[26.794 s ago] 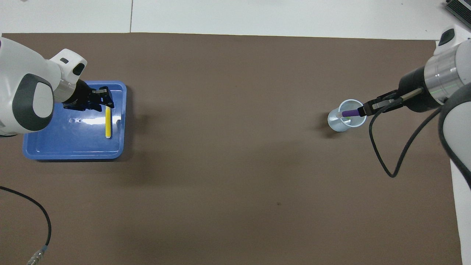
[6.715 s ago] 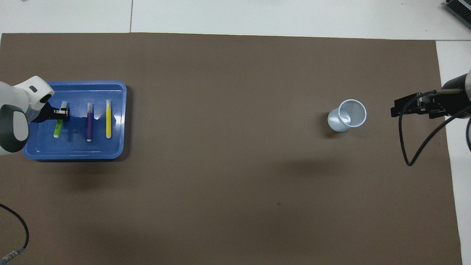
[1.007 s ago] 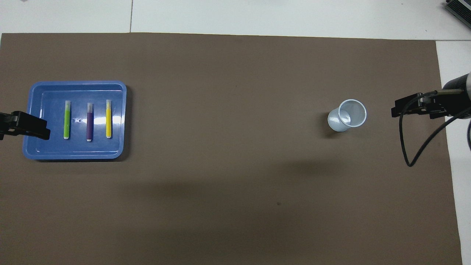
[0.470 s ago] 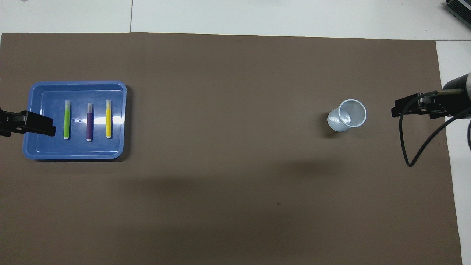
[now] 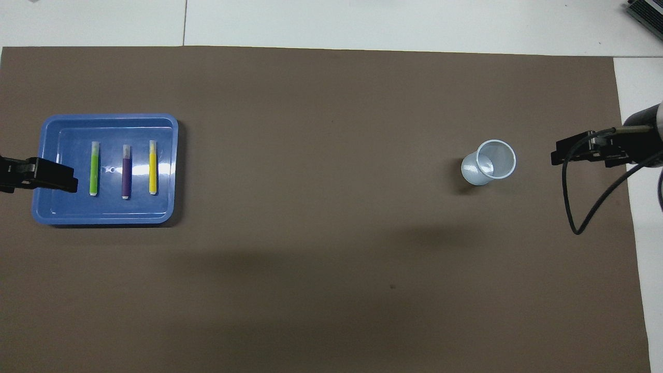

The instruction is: Right arm passes pens to left for tray arrangement

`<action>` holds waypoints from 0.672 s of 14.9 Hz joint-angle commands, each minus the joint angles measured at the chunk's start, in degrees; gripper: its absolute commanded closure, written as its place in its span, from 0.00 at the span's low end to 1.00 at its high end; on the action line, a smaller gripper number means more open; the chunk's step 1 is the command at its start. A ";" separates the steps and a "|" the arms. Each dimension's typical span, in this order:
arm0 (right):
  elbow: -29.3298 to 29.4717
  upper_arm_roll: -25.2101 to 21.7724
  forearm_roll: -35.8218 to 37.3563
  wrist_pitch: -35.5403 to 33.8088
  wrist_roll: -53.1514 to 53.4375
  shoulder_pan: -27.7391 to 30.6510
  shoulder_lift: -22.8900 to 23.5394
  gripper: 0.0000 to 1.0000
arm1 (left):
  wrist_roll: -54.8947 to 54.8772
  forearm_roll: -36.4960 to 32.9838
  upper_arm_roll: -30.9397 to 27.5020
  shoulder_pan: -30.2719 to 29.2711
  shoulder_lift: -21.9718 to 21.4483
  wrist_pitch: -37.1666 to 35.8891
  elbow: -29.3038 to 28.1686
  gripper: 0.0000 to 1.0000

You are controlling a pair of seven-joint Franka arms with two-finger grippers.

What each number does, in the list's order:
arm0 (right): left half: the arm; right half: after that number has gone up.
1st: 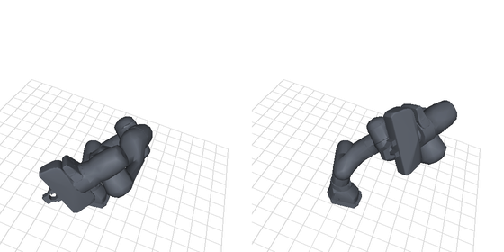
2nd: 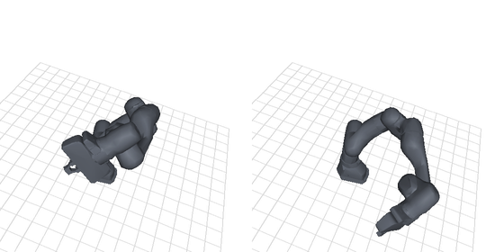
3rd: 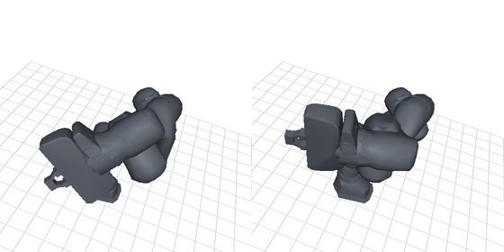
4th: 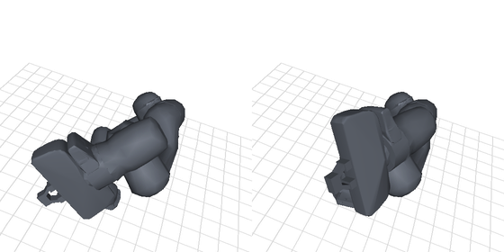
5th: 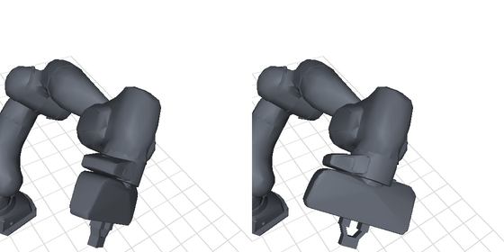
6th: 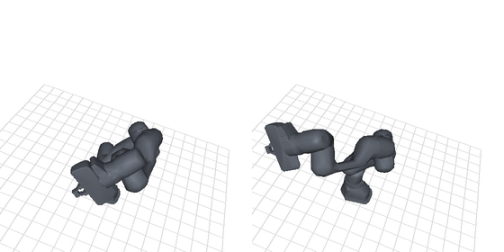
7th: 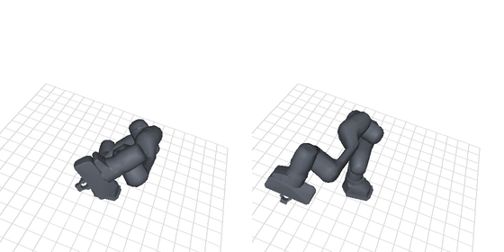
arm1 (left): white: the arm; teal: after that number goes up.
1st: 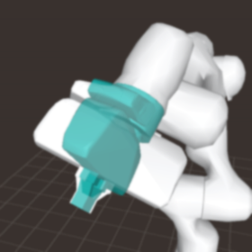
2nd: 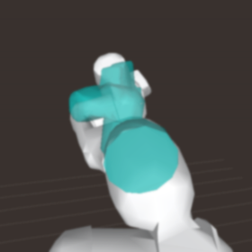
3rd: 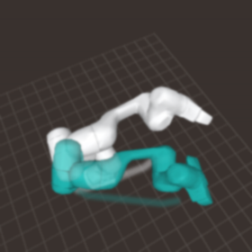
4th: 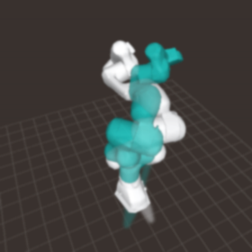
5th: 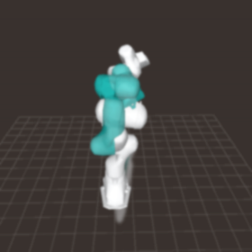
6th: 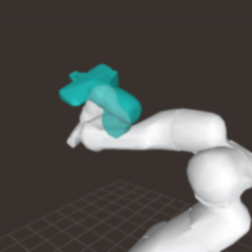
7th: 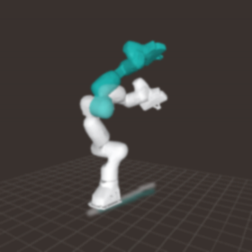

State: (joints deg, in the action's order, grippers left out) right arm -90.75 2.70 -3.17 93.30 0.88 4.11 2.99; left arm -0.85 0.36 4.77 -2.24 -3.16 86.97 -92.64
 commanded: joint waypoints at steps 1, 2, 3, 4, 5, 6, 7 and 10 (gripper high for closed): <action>-1.27 0.38 1.06 -0.49 -0.52 0.37 -1.32 0.00 | 0.50 -0.27 -1.17 1.10 -1.59 1.63 -2.19 0.00; -1.27 0.38 1.06 -0.49 -0.52 0.28 -1.32 0.00 | 0.50 -0.27 -1.52 1.36 -1.67 1.63 -2.19 0.00; -1.36 0.38 1.06 -0.57 -0.44 0.28 -1.32 0.00 | 0.50 -0.27 -1.95 2.15 -1.67 1.63 -2.28 0.00; -1.36 0.38 1.06 -0.57 -0.52 0.20 -1.41 0.00 | 0.50 -0.27 -3.00 2.94 -1.67 1.63 -2.28 0.00; -1.36 0.38 1.06 -0.66 -0.52 0.20 -1.33 0.00 | 0.50 -0.27 -3.54 3.64 -1.67 1.63 -2.19 0.00; -1.36 0.38 1.06 -0.66 -0.52 0.20 -1.32 0.00 | 0.50 -0.27 -3.63 3.74 -1.67 1.63 -2.28 0.00; -1.36 0.38 1.06 -0.66 -0.44 0.20 -1.41 0.00 | 0.50 -0.27 -3.63 3.74 -1.76 1.63 -2.28 0.00; -1.36 0.38 1.06 -0.84 -0.52 0.11 -1.41 0.00 | 0.49 -0.27 -3.63 3.65 -1.76 1.63 -2.28 0.00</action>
State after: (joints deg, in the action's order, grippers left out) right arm -90.83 2.75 -3.17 93.25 0.88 4.10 2.99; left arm -0.85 0.36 2.45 -0.08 -3.16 87.04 -92.66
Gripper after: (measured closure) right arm 0.000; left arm 0.000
